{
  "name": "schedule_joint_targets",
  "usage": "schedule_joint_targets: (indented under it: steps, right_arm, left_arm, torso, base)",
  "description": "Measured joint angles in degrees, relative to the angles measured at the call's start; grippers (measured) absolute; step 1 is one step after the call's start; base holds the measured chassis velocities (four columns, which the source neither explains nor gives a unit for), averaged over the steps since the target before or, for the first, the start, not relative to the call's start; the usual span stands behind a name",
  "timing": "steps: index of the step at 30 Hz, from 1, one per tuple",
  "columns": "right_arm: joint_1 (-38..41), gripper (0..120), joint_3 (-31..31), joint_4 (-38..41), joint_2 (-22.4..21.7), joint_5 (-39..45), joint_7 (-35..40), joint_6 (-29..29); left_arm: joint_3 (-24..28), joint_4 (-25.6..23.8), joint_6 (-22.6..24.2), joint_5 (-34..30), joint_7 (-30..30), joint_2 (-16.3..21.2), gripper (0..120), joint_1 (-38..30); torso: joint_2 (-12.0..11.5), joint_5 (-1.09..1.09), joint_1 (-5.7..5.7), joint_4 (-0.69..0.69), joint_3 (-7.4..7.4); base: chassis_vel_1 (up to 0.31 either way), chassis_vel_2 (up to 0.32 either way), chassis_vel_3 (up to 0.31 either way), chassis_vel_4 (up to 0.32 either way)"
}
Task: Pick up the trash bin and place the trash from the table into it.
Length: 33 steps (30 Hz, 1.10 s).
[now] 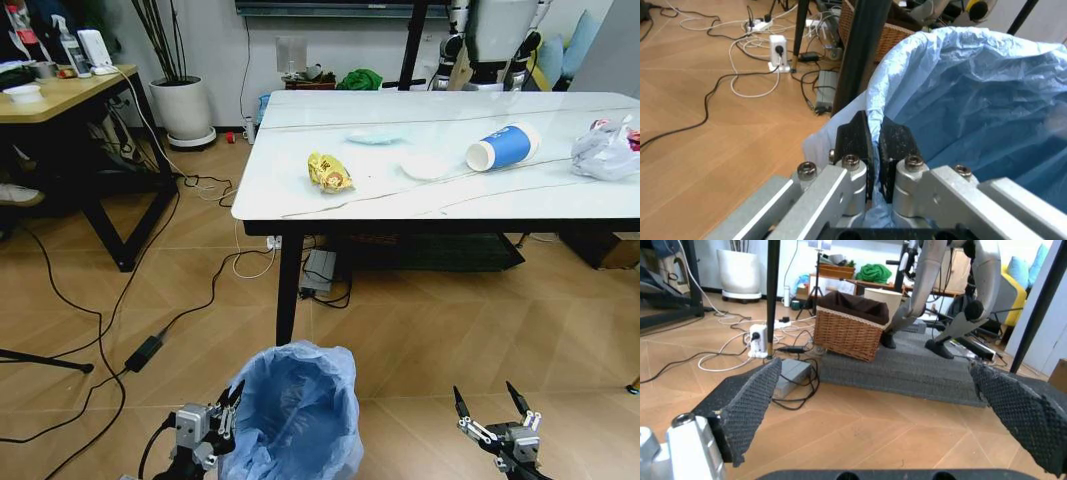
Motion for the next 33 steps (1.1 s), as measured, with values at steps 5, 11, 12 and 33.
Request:
schedule_joint_targets:
  steps: [5,11,12,33]
  right_arm:
    - [-0.20,100,0.14,0.15,-0.26,0.14,0.02,0.01]
    - [-0.16,100,-0.01,0.29,-0.44,0.23,0.05,-0.07]
    - [-0.13,100,-0.08,0.28,-0.48,0.23,0.05,-0.07]
    - [0.55,100,-0.06,0.04,-2.26,0.84,0.13,-0.63]
  left_arm:
    - [0.15,-0.18,0.15,0.29,0.19,-0.50,0,0.42]
    - [-0.16,-0.56,0.76,-0.73,0.16,-0.61,0,0.81]
    - [-0.43,-0.78,0.94,-1.06,0.13,-0.60,0,0.89]
    - [-0.48,-1.28,3.02,-3.29,-1.36,-1.74,0,0.85]
  torso:
    - [1.41,0.00,0.46,0.00,0.97]
    - [3.28,0.00,1.11,0.00,2.18]
    - [3.79,0.00,1.34,0.00,2.47]
    - [8.88,0.00,3.13,0.00,5.77]
  base:
    - [0.000,0.000,0.000,0.000]
    - [0.000,0.000,0.000,0.000]
    - [0.000,0.000,0.000,0.000]
    - [0.000,0.000,0.000,0.000]
